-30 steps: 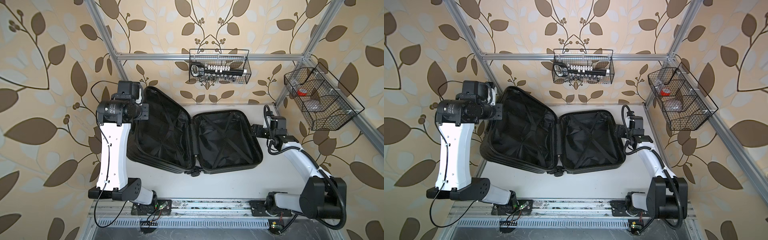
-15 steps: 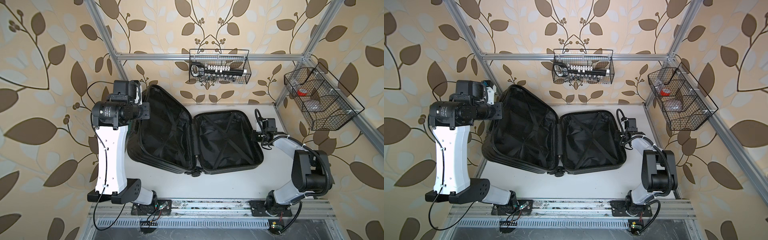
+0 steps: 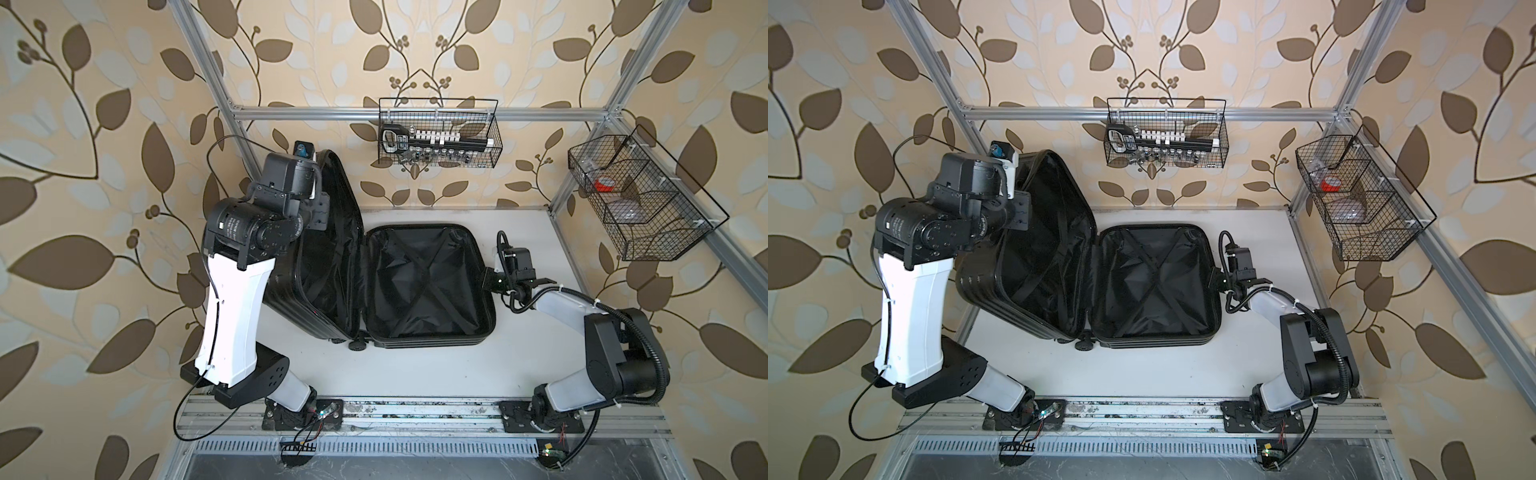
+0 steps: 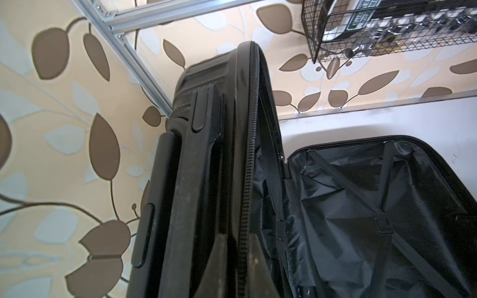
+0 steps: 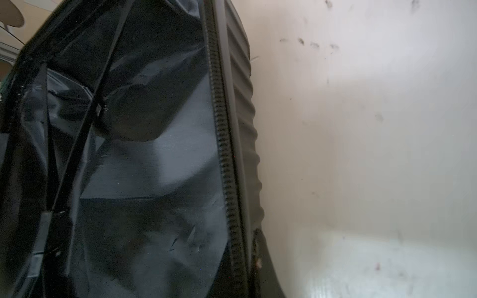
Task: Close the suitcase zippers
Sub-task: Close the suitcase at the center of the board.
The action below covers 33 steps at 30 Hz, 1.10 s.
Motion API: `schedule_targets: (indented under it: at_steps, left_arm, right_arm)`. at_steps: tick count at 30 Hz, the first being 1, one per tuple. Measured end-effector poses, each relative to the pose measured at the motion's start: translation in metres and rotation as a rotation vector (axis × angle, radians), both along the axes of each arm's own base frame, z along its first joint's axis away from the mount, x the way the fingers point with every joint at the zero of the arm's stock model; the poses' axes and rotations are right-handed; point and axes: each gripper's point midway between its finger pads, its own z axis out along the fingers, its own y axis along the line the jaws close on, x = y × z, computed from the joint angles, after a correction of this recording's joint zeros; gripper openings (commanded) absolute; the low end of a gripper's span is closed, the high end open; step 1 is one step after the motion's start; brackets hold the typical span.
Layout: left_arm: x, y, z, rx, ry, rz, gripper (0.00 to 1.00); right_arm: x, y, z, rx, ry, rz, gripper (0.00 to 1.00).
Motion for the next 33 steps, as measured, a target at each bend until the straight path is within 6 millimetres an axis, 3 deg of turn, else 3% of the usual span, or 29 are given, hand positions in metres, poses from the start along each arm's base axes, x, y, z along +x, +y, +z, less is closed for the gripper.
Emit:
schedule_targets:
  at_steps: [6, 9, 12, 15, 19, 24, 28, 33]
  left_arm:
    - [0.009, -0.051, 0.004, 0.037, -0.049, -0.083, 0.11]
    - [0.014, -0.082, -0.003, 0.056, -0.044, -0.138, 0.16]
    - [0.017, -0.12, -0.016, 0.065, -0.02, -0.209, 0.25]
    - [0.015, -0.173, -0.025, 0.016, -0.019, -0.323, 0.41]
    - [0.002, -0.218, -0.032, -0.034, -0.007, -0.43, 0.49]
    - [-0.002, -0.236, -0.045, -0.075, 0.027, -0.472, 0.59]
    - [-0.003, -0.248, -0.082, -0.072, 0.123, -0.48, 0.64]
    - [-0.011, -0.257, -0.132, -0.058, 0.266, -0.496, 0.65]
  right_arm:
    - [-0.01, 0.036, 0.001, 0.065, -0.021, -0.028, 0.08]
    - [-0.017, 0.061, 0.002, 0.098, -0.023, -0.015, 0.14]
    - [-0.024, 0.083, 0.005, 0.152, -0.021, 0.002, 0.25]
    - [-0.026, 0.103, 0.015, 0.232, -0.029, 0.034, 0.39]
    - [-0.027, 0.111, 0.033, 0.272, -0.07, 0.062, 0.46]
    - [-0.038, 0.099, 0.051, 0.248, -0.134, 0.064, 0.47]
    - [-0.058, 0.088, 0.043, 0.216, -0.138, 0.086, 0.46]
    - [-0.082, 0.092, 0.031, 0.196, -0.123, 0.155, 0.47]
